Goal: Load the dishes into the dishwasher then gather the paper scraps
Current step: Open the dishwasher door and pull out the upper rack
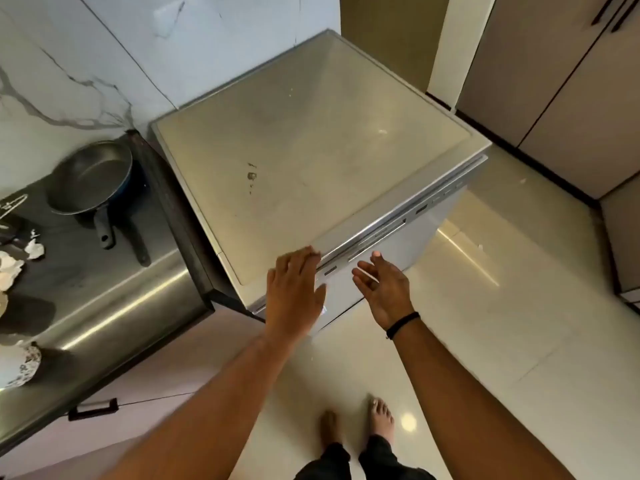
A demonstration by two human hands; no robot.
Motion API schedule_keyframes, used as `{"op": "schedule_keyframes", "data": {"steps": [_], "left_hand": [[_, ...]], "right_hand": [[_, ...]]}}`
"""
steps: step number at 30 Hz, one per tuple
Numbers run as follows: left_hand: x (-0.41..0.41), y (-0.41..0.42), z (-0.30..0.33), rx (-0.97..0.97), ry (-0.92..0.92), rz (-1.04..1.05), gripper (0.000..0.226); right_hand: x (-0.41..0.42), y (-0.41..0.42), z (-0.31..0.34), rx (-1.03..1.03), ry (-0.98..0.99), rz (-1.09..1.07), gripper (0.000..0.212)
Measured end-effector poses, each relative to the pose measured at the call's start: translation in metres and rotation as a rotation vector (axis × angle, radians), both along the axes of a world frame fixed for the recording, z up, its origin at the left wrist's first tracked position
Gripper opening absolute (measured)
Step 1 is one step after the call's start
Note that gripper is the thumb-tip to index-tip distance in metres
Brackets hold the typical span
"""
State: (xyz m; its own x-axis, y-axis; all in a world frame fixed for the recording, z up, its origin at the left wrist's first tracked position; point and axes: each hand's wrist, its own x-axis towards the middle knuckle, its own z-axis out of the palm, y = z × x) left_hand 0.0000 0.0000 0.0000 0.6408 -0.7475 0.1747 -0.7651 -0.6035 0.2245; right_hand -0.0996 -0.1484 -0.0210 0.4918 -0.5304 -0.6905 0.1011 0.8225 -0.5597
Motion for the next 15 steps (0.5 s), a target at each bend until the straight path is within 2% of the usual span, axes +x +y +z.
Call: {"op": "schedule_keyframes", "data": {"steps": [2,8,11,15], "left_hand": [[0.020,-0.013,0.005,-0.039,-0.010,-0.027,0.054],[0.058,-0.019,-0.005,-0.005,-0.010,-0.169,0.057],[0.061,-0.021,-0.007,-0.033,-0.009,-0.163,0.057],[0.060,-0.020,-0.010,-0.024,-0.038,-0.182,0.058]], "right_hand": [[0.014,-0.003,-0.002,-0.022,-0.017,0.006,0.029],[0.034,-0.005,-0.013,0.052,-0.040,-0.093,0.038],[0.034,-0.004,-0.022,0.080,-0.132,-0.135,0.051],[0.041,-0.013,-0.029,0.106,-0.243,-0.144,0.047]]}}
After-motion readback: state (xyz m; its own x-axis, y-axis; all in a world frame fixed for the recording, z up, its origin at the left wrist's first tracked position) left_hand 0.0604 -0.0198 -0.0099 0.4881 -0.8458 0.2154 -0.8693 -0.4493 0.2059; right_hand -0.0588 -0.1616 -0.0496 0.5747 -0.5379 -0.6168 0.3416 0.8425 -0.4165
